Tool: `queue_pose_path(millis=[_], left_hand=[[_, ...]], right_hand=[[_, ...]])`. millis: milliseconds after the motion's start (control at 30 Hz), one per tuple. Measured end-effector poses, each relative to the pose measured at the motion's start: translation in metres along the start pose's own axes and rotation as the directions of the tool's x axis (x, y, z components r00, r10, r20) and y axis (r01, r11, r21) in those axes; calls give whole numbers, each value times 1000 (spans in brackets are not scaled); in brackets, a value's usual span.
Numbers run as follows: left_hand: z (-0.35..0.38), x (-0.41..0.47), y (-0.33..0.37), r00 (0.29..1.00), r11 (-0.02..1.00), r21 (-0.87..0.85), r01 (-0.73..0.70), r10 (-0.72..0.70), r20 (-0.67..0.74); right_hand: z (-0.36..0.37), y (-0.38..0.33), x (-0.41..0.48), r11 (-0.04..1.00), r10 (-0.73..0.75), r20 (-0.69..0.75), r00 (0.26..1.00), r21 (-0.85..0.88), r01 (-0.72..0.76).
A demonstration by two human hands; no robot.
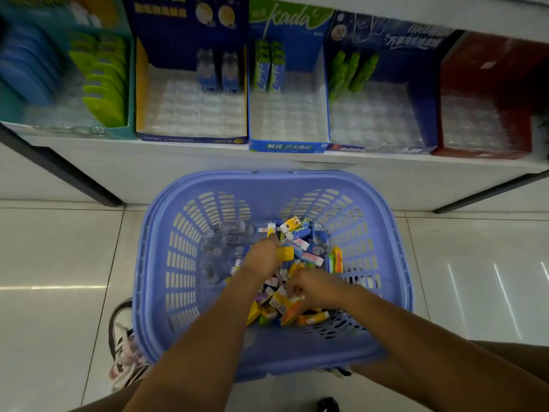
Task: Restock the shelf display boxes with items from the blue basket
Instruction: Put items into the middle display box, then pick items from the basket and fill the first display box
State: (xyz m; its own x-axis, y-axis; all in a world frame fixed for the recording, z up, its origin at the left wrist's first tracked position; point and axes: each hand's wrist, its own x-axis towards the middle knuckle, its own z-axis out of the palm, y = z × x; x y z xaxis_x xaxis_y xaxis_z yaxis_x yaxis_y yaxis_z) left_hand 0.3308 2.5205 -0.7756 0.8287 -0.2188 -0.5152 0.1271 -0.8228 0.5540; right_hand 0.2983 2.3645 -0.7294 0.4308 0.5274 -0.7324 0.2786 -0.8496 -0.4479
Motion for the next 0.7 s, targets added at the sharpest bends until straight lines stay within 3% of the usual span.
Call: queue_pose_path(millis=[133, 200, 267, 333, 433, 567, 633, 700], left_hand=[[-28, -9, 0, 986, 949, -308, 63, -107, -128], [-45, -16, 0, 976, 889, -452, 74, -159, -152], [-59, -24, 0, 968, 805, -592, 43, -181, -176], [-75, -34, 2, 949, 741, -671, -20, -198, -247], [-100, -57, 5, 930, 585, -804, -102, -231, -286], [-141, -94, 12, 920, 285, -913, -292, -178, -350], [-167, -112, 14, 896, 142, -905, -400, -147, -419], [-191, -127, 10, 868, 47, -880, -473, -143, -475]], right_hand=[[12, -6, 9, 928, -95, 69, 993, -355, 114], [13, -6, 12, 915, -84, 54, 995, -391, 99], [11, -5, 13, 954, -39, 56, 998, -294, 54], [3, -7, 11, 997, 22, 16, 1000, -70, -21], [-23, -14, 3, 966, 71, -129, 989, 257, -36], [-78, -50, -19, 790, 52, -405, 913, 576, 211], [-109, -78, -32, 688, 78, -584, 808, 618, 380], [-138, -106, -42, 650, 72, -729, 680, 552, 523]])
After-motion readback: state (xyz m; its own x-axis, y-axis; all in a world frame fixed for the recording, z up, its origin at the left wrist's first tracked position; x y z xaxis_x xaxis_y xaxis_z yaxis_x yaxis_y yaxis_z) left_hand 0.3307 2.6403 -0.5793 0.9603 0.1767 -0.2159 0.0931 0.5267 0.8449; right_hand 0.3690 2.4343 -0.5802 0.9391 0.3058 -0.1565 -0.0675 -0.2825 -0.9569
